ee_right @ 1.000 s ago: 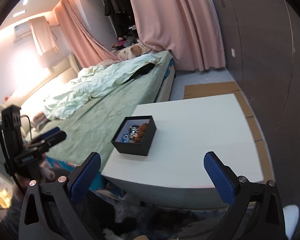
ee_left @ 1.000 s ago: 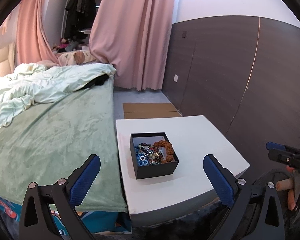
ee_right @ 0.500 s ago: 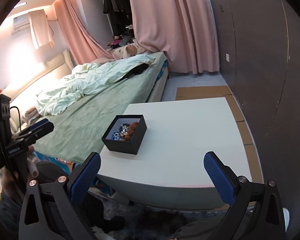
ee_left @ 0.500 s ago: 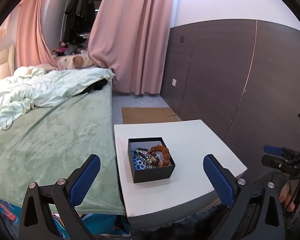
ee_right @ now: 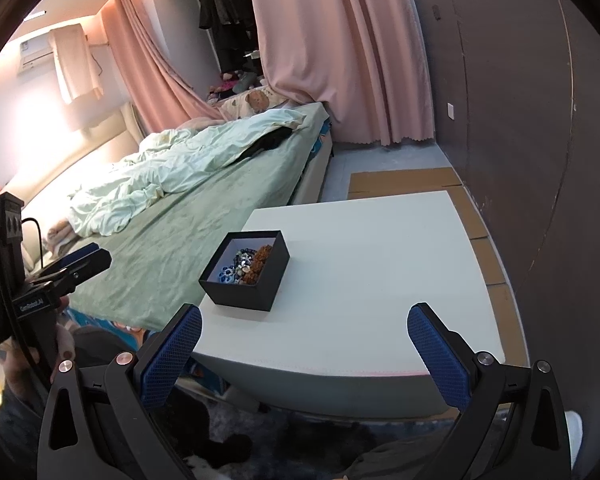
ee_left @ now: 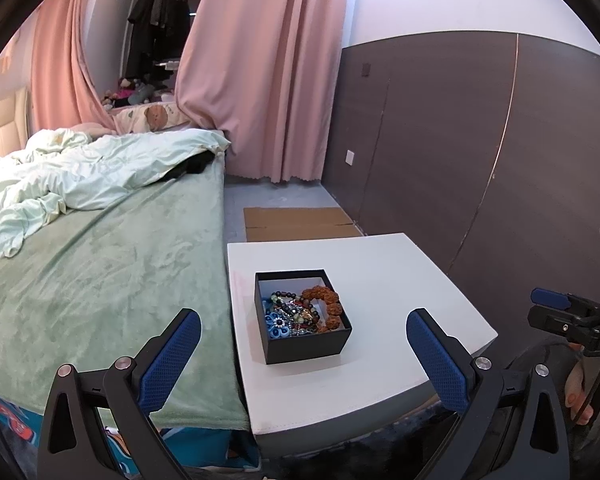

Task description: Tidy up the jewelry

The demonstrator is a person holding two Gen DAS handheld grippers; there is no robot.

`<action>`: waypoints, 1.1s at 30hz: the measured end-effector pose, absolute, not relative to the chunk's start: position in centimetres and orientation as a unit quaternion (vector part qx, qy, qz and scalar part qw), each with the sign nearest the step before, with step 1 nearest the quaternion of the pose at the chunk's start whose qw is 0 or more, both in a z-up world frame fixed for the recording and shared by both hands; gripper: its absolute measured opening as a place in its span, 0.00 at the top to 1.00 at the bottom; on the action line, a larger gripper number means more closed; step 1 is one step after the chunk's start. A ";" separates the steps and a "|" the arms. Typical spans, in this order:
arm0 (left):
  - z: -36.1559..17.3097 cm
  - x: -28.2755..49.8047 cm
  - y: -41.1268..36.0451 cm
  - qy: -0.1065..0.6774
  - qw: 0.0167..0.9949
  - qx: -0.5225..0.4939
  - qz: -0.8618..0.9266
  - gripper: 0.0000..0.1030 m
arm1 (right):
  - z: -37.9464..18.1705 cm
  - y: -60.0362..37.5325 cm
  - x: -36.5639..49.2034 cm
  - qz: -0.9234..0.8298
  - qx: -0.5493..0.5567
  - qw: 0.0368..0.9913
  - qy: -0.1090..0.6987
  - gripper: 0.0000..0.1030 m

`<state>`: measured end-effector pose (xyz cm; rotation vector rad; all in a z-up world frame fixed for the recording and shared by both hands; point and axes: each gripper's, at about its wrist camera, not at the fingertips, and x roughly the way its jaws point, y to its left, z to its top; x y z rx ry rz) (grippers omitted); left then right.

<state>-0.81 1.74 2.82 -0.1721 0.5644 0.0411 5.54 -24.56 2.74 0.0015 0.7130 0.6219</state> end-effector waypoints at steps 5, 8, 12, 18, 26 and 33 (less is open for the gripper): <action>2.8 -0.9 1.6 0.277 0.957 -0.081 0.023 0.00 | 2.8 -24.8 5.6 0.299 0.003 0.890 0.344 0.00; 2.7 -1.0 1.8 0.276 0.958 -0.079 0.026 0.00 | 2.8 -24.8 5.6 0.299 0.002 0.890 0.344 0.00; 2.7 -0.9 1.8 0.277 0.957 -0.078 0.025 0.00 | 2.8 -24.8 5.6 0.299 0.000 0.890 0.344 0.00; 2.6 -1.2 1.8 0.270 0.960 -0.068 0.028 0.00 | 2.8 -24.7 5.7 0.297 0.001 0.890 0.346 0.00; 2.6 -1.6 2.0 0.274 0.960 -0.060 0.024 0.00 | 2.8 -24.6 5.7 0.296 -0.001 0.890 0.346 0.00; 2.8 -1.9 1.9 0.270 0.961 -0.047 0.028 0.00 | 2.7 -24.7 5.8 0.295 -0.001 0.890 0.347 0.00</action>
